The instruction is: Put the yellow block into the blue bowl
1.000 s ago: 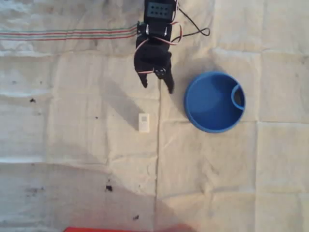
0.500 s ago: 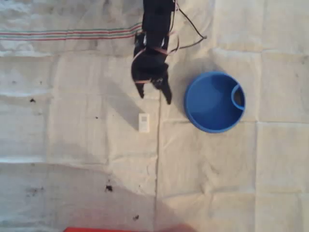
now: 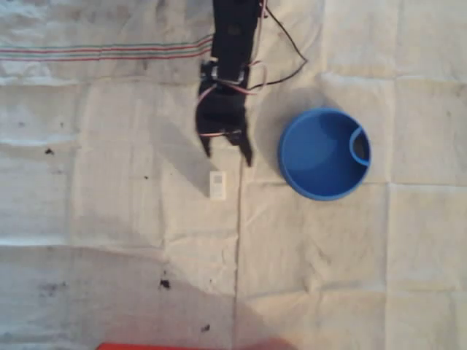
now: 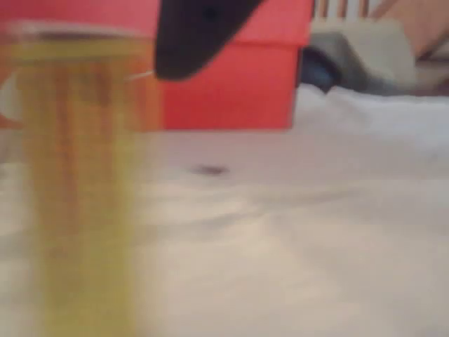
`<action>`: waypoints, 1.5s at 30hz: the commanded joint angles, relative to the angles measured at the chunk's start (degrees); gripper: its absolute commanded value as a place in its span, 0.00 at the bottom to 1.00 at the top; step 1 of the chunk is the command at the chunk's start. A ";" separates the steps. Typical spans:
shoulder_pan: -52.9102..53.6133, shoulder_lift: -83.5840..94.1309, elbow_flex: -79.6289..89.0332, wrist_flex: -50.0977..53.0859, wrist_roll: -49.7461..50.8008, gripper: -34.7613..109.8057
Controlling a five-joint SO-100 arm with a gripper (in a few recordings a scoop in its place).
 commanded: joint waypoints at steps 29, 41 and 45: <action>0.35 -6.59 -4.75 -14.15 -1.67 0.46; 0.18 -11.07 -4.75 -19.95 -1.67 0.46; -0.09 -12.39 -4.75 -21.09 -1.67 0.45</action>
